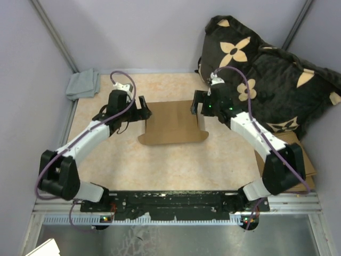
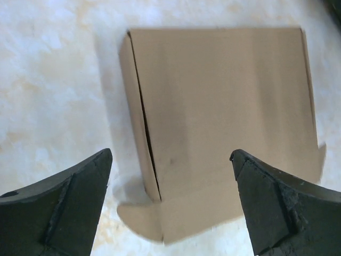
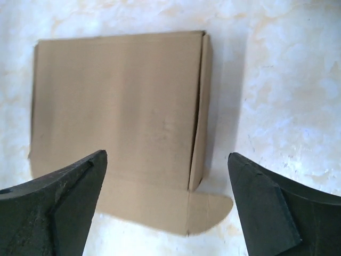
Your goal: Fold the paper box
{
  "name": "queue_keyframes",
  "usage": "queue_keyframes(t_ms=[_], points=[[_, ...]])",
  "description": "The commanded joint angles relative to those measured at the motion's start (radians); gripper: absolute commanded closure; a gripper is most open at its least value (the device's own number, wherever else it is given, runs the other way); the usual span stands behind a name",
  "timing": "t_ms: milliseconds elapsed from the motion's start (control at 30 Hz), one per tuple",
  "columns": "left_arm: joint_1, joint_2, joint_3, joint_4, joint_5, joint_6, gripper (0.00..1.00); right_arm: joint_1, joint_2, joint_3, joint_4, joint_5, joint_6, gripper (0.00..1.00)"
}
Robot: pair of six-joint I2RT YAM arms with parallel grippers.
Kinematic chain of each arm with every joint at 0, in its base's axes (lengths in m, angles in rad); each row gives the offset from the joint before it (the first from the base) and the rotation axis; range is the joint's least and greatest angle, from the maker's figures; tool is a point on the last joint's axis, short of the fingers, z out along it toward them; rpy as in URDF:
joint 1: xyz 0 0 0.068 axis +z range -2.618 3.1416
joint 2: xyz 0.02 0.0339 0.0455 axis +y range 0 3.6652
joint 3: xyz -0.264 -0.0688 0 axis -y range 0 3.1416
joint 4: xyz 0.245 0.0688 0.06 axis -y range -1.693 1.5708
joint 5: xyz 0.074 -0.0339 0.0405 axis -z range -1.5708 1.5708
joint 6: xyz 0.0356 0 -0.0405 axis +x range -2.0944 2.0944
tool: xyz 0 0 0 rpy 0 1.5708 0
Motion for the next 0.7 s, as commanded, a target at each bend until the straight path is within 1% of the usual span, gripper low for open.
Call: queue_keyframes(t_ms=[0,33,67,133,167,200,267,433,667], points=[[-0.005,-0.178,-0.212,0.120,0.172,0.030,0.00,-0.002,-0.155,-0.169,0.050,-0.148,-0.041,0.01],[-0.006,-0.210,-0.268,0.154,0.193,0.015,0.00,-0.002,-0.172,-0.203,0.042,-0.165,-0.026,0.01],[-0.006,-0.244,-0.310,0.180,0.204,0.002,0.04,0.003,-0.188,-0.230,0.036,-0.171,-0.015,0.01],[-0.008,-0.294,-0.364,0.168,0.198,-0.015,0.21,0.032,-0.222,-0.272,0.006,-0.130,-0.002,0.04],[-0.009,-0.312,-0.372,0.149,0.188,-0.018,0.26,0.056,-0.236,-0.290,0.001,-0.097,0.003,0.05],[-0.011,-0.324,-0.378,0.122,0.170,-0.019,0.29,0.084,-0.246,-0.307,-0.008,-0.060,0.011,0.05],[-0.017,-0.334,-0.383,0.095,0.147,-0.012,0.29,0.114,-0.253,-0.319,-0.025,-0.004,0.021,0.06],[-0.033,-0.321,-0.385,0.085,0.126,-0.001,0.28,0.120,-0.232,-0.328,-0.017,0.001,0.036,0.10],[-0.080,-0.212,-0.353,0.086,0.087,0.002,0.31,0.119,-0.173,-0.292,-0.018,0.021,0.013,0.10]])
